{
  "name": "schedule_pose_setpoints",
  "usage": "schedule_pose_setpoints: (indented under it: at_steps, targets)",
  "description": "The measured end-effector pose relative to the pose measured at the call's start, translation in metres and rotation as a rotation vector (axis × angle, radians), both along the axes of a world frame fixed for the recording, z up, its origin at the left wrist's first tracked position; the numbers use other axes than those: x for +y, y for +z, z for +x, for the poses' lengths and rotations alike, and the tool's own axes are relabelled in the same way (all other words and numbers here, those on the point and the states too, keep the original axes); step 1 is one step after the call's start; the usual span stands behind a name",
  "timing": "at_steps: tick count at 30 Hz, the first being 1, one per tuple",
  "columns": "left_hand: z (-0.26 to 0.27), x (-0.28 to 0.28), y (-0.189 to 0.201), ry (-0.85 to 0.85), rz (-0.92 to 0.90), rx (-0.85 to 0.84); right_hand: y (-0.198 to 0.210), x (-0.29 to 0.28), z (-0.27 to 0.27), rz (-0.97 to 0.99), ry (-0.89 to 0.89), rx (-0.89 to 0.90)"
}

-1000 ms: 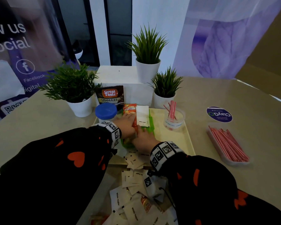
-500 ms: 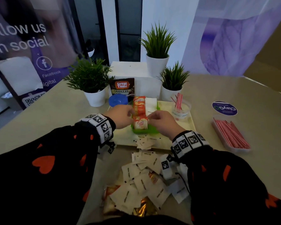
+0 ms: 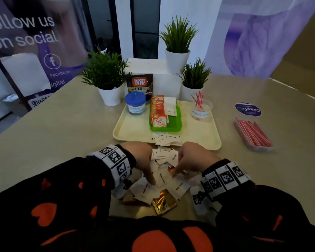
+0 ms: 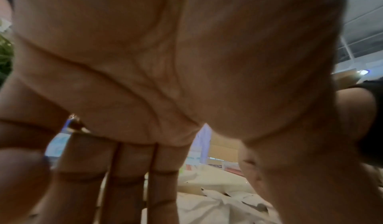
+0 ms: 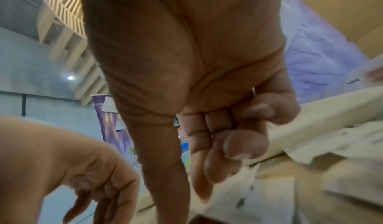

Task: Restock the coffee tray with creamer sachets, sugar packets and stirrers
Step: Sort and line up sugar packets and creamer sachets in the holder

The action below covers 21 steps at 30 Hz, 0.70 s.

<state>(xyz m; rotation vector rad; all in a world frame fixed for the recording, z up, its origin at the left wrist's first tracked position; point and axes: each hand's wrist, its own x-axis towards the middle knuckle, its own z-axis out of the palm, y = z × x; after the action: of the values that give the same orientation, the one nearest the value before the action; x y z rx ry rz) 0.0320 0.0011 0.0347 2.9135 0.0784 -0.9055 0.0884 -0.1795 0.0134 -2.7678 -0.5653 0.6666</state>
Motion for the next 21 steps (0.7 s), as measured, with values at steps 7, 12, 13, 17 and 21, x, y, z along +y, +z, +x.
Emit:
schedule_pose_setpoints:
  at_steps: [7,12,13,17,21]
  targets:
    - [-0.012,-0.004,-0.012,-0.004,0.154,0.094,-0.019,-0.008,-0.015,0.009,-0.143,0.015]
    - [-0.012,-0.003,-0.014,-0.029,0.175,0.091,-0.022,-0.005,-0.017,0.093,-0.2,0.09]
    - [-0.012,-0.003,-0.014,-0.03,0.176,0.082,-0.022,-0.004,-0.016,0.101,-0.201,0.103]
    - [-0.011,0.001,-0.015,0.003,0.109,0.054,-0.024,-0.001,-0.012,0.127,-0.227,0.097]
    - [-0.007,0.009,-0.018,0.042,0.035,0.033,-0.021,-0.004,-0.007,0.179,-0.234,0.104]
